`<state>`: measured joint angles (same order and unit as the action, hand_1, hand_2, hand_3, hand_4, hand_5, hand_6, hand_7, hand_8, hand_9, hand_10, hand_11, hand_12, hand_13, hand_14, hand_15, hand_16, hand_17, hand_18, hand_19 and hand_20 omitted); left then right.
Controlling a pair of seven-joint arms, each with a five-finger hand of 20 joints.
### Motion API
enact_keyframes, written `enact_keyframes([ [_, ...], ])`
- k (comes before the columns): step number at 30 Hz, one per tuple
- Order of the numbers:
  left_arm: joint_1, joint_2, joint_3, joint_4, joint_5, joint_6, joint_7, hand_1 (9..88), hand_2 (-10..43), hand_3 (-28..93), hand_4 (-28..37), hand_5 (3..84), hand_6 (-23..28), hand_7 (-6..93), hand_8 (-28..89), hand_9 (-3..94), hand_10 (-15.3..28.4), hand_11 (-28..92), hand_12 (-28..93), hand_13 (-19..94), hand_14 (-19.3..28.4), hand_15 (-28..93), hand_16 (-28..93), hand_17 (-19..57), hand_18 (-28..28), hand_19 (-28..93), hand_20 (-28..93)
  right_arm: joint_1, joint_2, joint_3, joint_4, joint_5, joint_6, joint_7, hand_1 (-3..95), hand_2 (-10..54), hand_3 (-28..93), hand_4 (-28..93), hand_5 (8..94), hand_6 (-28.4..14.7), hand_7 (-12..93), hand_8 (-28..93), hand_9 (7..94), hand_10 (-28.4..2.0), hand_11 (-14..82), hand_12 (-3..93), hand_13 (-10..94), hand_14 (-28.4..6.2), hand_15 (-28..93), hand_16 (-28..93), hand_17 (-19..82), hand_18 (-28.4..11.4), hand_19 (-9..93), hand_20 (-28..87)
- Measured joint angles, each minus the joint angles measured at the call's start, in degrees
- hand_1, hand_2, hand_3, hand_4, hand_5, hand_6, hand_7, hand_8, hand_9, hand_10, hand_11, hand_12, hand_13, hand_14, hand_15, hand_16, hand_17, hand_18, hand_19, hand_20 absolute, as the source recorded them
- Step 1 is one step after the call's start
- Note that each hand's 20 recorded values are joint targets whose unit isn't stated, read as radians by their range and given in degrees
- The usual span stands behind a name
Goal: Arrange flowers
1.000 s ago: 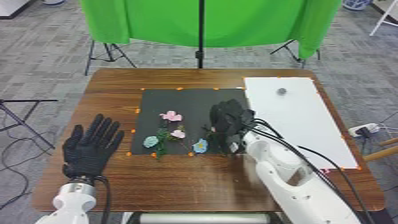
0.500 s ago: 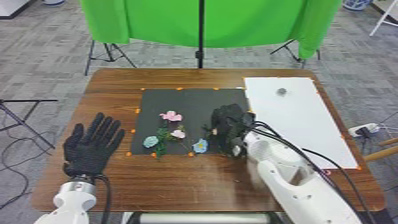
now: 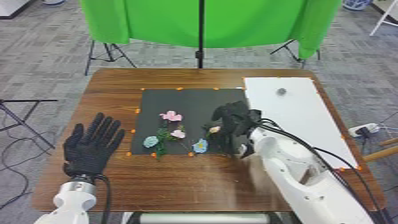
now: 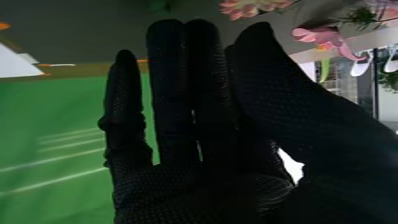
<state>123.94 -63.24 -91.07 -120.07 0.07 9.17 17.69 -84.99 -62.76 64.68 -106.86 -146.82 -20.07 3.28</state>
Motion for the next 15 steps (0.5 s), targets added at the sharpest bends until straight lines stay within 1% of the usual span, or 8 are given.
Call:
enact_keyframes([
  [1, 0.0, 0.0, 0.01, 0.0, 0.0, 0.0, 0.05, 28.7, 11.0, 79, -28.3, 45.3, 10.2, 11.0, -9, 37.9, 15.6, 20, 10, 27, 16.2, 33, -7, -8.1, 13.4, 33, 11, 0.0, 0.2, 0.4, 0.0, 0.0, 0.1, 0.1, 44.6, -9.5, 85, -28, 50.7, -0.5, 16, -14, 55.8, -14.2, 17.9, 15.2, 48, -12.1, 49, 17, 22, -19.8, 69, 29],
  [3, 0.0, -0.01, 0.01, 0.0, -0.01, 0.0, 0.14, 28.7, 11.0, 79, -28.3, 45.4, 10.2, 11.0, -9, 37.9, 15.6, 20, 10, 27, 16.2, 33, -7, -8.1, 13.4, 33, 11, 0.1, 0.5, 1.3, 0.3, 0.1, 1.4, 0.9, 40.5, -9.5, 85, -28, 50.0, -1.4, 16, -14, 53.5, -15.4, 16.7, 14.9, 45, -12.9, 46, 15, 22, -19.8, 70, 29],
  [6, 0.0, -0.01, 0.01, 0.0, -0.01, 0.0, 0.35, 28.7, 11.0, 79, -28.3, 45.4, 10.2, 11.0, -9, 37.9, 15.6, 20, 10, 27, 16.2, 33, -7, -8.1, 13.4, 33, 11, 1.5, 1.4, 1.9, 2.7, 1.4, 7.9, 4.7, 37.5, -9.5, 86, -28, 48.1, -1.9, 16, -14, 48.2, -16.0, 15.0, 14.4, 40, -13.7, 42, 13, 22, -19.5, 71, 29],
  [8, 0.1, -0.01, 0.01, -0.04, -0.01, 0.0, 0.58, 28.7, 11.0, 79, -28.3, 45.4, 10.2, 11.0, -9, 37.9, 15.6, 20, 10, 27, 16.2, 33, -7, -8.1, 13.3, 33, 11, 3.7, 2.5, 1.3, 7.0, 3.4, 15.5, 7.2, 34.1, -8.2, 86, -28, 46.7, -2.2, 17, -14, 45.7, -16.0, 14.3, 13.9, 37, -14.2, 38, 12, 20, -19.0, 70, 28],
  [9, 0.2, -0.01, 0.01, -0.07, -0.01, 0.0, 0.71, 28.7, 11.0, 79, -28.3, 45.4, 10.2, 11.0, -9, 37.9, 15.6, 20, 10, 27, 16.2, 33, -7, -8.0, 13.3, 33, 11, 5.2, 3.1, 0.8, 9.8, 4.4, 19.4, 7.5, 32.0, -5.5, 85, -28, 45.4, -2.4, 17, -14, 44.9, -16.2, 14.1, 13.7, 36, -14.6, 37, 12, 19, -19.1, 69, 27],
  [11, 0.4, -0.01, 0.01, -0.18, -0.01, -0.01, 0.96, 28.7, 11.0, 79, -28.3, 45.5, 10.2, 11.0, -9, 38.0, 15.6, 20, 10, 27, 16.2, 33, -7, -8.0, 13.3, 33, 11, 8.6, 4.3, 0.3, 16.3, 6.2, 26.0, 7.3, 31.0, -3.8, 85, -28, 43.3, -2.6, 17, -14, 41.9, -16.0, 13.1, 13.1, 34, -15.2, 34, 12, 18, -19.1, 67, 26],
  [13, 0.6, -0.01, 0.01, -0.3, -0.01, -0.01, 1.18, 28.7, 11.0, 79, -28.3, 45.4, 10.2, 11.0, -9, 38.0, 15.7, 20, 10, 27, 16.2, 33, -7, -8.0, 13.3, 33, 11, 11.8, 5.1, 0.6, 21.8, 8.7, 27.8, 7.3, 30.8, -3.8, 85, -28, 42.7, -2.1, 17, -14, 41.0, -14.6, 13.5, 12.9, 33, -15.0, 32, 12, 17, -19.1, 66, 25],
  [15, 0.9, -0.01, 0.0, -0.41, -0.08, -0.02, 1.39, 28.6, 11.1, 79, -28.3, 45.4, 10.2, 11.0, -9, 38.0, 15.7, 20, 10, 27, 16.2, 33, -7, -8.0, 13.3, 33, 11, 14.3, 5.6, 1.7, 25.6, 11.6, 26.4, 7.5, 31.5, -4.4, 85, -28, 42.2, -1.6, 17, -14, 40.3, -13.5, 13.5, 12.2, 33, -14.8, 31, 13, 17, -19.0, 66, 25],
])
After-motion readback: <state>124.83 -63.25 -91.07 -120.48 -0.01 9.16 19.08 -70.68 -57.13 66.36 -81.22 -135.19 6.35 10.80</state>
